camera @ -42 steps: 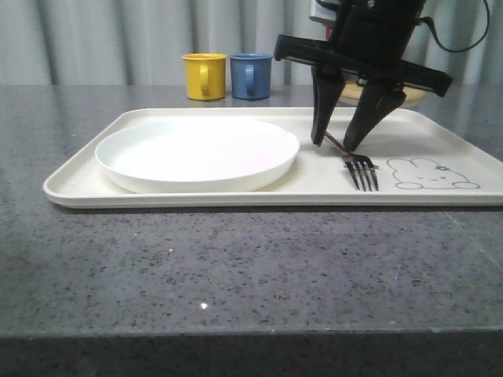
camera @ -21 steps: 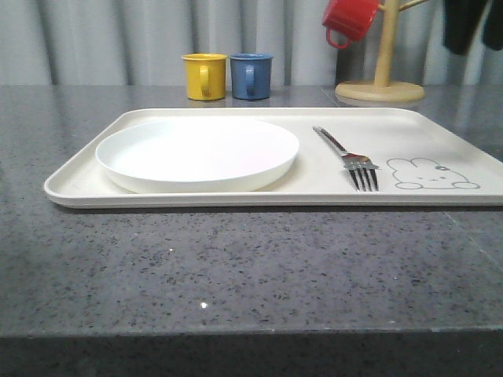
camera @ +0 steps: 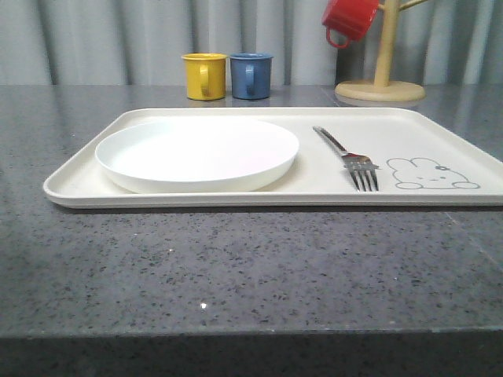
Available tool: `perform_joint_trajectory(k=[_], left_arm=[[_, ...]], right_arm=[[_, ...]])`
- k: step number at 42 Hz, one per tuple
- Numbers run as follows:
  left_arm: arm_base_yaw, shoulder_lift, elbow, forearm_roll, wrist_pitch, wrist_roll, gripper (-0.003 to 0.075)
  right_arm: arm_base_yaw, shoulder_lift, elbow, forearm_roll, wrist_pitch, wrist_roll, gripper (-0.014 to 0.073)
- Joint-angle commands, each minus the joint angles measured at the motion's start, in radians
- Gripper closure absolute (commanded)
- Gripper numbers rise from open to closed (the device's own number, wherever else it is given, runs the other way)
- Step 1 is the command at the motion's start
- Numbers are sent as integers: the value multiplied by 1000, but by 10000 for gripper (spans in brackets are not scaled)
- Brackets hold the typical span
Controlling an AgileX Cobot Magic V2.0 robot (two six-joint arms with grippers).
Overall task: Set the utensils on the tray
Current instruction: 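Open the right gripper and lift it off the fork, then grasp the steel chopsticks with the right gripper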
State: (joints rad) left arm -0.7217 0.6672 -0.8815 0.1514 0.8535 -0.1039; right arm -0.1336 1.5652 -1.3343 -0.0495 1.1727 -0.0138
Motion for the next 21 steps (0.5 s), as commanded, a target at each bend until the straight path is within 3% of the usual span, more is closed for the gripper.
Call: perform_joint_trajectory(k=[1,21], left_arm=[[-7,2,-25,9,-71,-9,229],[-7,2,-25,9,-71,-9,229]], right_arm=[[-32,-7,-22,8,-11,-43,244],[-34,92,-22,59,-44,-60,244]])
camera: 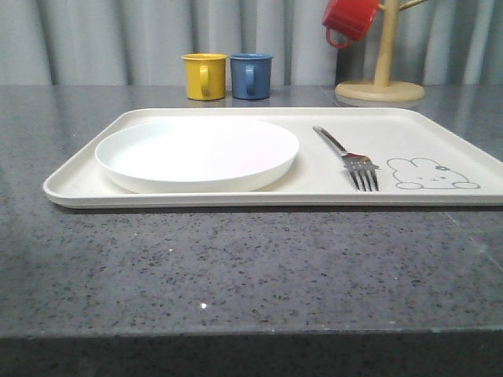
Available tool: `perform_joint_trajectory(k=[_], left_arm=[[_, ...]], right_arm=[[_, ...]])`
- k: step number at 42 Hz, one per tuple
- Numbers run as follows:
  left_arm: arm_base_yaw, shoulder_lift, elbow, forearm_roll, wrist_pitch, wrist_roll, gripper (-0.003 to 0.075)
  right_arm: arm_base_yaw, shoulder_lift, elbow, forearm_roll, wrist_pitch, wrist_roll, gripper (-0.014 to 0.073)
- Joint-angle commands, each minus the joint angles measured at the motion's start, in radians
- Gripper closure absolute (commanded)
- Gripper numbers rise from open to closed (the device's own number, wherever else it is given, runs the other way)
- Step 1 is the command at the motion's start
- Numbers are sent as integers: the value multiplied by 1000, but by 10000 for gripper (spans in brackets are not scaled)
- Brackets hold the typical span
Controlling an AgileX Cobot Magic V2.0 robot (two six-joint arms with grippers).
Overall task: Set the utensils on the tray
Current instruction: 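Grasp the steel chopsticks with the right gripper, then lower the chopsticks onto the tray beside the fork and release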
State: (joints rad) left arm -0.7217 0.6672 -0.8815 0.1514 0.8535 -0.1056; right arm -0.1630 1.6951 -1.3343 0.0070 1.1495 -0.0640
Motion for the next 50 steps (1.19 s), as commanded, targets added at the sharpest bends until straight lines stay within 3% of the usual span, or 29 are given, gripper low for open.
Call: perform_joint_trajectory(k=[1,33,36,43,50], left_arm=[[-7,2,-25,9,-71,-7,229],[-7,2,-25,9,-71,-7,229],[-7,2,-25,9,-71,-7,229],[-7,2,-25,9,-71,-7,229],[-7,2,-25,9,-71,-7,229]], right_arm=[[-5,-38,-22,3,-26,-10,244],[-5,-9,-22,2,-32,-10,302],[-5,-9,-22,2,-32,-10,342],[-5,-9,-24,3,-32,-10,529],[7,-20,-47,37,-20,-10,557]])
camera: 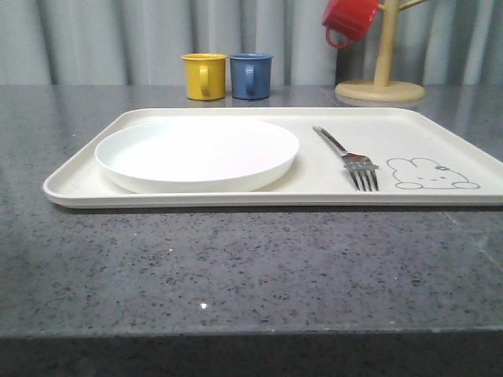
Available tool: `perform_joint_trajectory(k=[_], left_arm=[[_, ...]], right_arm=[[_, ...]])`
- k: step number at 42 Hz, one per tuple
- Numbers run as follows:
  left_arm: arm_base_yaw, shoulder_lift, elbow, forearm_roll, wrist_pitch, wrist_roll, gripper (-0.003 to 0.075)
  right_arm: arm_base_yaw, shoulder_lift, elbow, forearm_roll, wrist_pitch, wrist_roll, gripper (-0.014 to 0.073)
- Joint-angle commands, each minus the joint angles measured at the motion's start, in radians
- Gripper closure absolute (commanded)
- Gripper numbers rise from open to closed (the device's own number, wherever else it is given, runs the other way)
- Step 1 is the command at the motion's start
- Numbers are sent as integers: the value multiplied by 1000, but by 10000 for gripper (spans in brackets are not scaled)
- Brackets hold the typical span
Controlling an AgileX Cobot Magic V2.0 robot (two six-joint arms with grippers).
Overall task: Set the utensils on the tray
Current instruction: 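Lower the chopsticks onto the tray beside the fork and release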
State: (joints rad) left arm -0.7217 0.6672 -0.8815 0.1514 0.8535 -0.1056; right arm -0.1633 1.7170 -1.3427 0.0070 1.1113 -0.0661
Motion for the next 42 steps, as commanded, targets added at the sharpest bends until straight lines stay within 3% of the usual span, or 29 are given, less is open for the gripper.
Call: perform_joint_trajectory(k=[1,11,20,29,36,42], left_arm=[[-7,2,-25,9,-71,-7,229],[-7,2,-25,9,-71,-7,229],[-7,2,-25,9,-71,-7,229],[-7,2,-25,9,-71,-7,229],[-7,2,-25,9,-71,-7,229],[-7,2,-25,9,-71,-7,229]], right_arm=[[13,-48,-49,48,26,-7,557],[190,-83,-166,164,130,-34,557],[312,-61,-179,237,109,17,555],[336,-1,-176,253,69,171,555],[336,48,-176,328,56,189,554],[336,61,-176,330,77,189,464]])
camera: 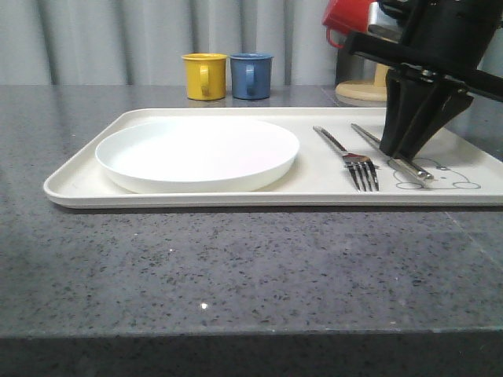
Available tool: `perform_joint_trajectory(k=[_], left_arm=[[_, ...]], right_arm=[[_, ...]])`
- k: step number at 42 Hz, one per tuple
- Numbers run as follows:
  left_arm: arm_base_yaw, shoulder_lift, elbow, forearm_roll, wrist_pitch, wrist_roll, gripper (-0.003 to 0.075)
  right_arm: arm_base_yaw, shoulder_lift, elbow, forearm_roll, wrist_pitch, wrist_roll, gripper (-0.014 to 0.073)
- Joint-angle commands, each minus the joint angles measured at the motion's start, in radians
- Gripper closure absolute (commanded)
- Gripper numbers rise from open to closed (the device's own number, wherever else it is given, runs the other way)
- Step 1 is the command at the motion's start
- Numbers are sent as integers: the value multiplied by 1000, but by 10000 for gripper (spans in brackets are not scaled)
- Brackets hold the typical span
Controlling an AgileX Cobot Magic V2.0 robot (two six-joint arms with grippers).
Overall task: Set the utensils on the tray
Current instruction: 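Lower the chopsticks onto the tray beside the fork and release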
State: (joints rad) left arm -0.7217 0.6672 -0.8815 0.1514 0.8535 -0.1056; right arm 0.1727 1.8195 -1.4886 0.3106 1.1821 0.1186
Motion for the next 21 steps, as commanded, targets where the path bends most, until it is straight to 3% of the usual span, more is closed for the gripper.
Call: perform_joint_trajectory(k=[1,8,15,21], left_arm=[[-7,2,-25,9,-71,-7,229],[-7,2,-25,9,-71,-7,229],[-7,2,-25,9,-71,-7,229],[-7,2,-25,9,-71,-7,229]], right_arm=[[0,-42,-30,20,6,5,429],[0,-55,-31,9,-8,-7,267],[0,-132,-31,-28,-14,-119,263],[-20,-231,-30,-168,20,-163,263]])
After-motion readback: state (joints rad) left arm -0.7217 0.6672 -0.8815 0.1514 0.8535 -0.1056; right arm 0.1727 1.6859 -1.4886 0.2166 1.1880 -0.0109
